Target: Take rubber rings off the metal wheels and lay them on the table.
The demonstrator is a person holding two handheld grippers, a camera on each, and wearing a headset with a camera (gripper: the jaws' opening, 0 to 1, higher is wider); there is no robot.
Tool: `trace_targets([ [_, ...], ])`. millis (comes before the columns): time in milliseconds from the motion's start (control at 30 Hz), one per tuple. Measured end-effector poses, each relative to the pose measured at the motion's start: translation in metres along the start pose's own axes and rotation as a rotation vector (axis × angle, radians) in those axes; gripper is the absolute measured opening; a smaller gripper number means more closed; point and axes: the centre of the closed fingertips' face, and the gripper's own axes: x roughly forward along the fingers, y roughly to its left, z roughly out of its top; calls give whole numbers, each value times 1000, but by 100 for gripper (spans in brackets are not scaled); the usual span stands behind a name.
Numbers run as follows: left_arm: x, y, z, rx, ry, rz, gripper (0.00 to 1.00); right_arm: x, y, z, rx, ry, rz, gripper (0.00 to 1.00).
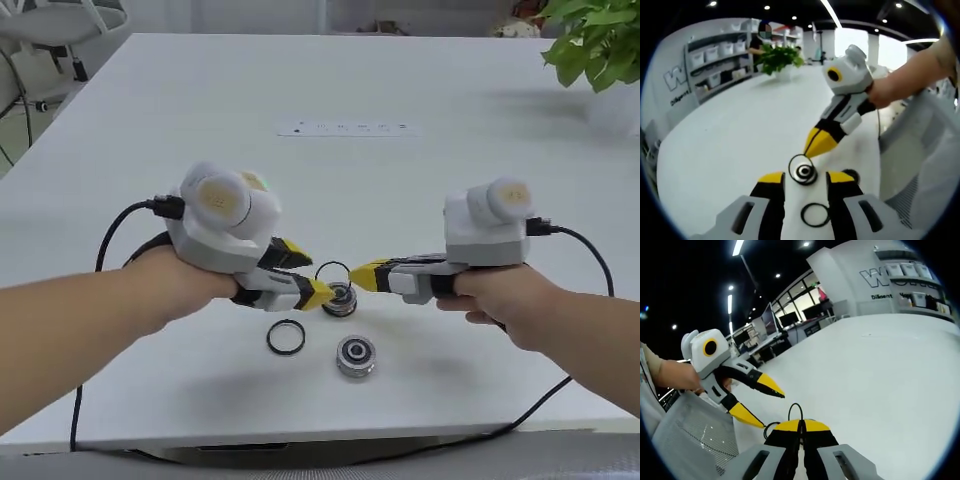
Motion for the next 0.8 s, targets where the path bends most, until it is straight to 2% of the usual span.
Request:
trace_targets([
  [200,-11,-6,0,3,-11,-13,42,2,7,2,1,-1,19,0],
  [400,-20,-9,-5,2,-16,-24,49,4,13,1,13,4,45,0],
  [567,-28,-11,-11,14,-9,-26,54,9,22,-2,20,27,78,0],
  [800,-38,-13,-22,-13,-2,-31,63,15,30,-8,24,61,107,0],
])
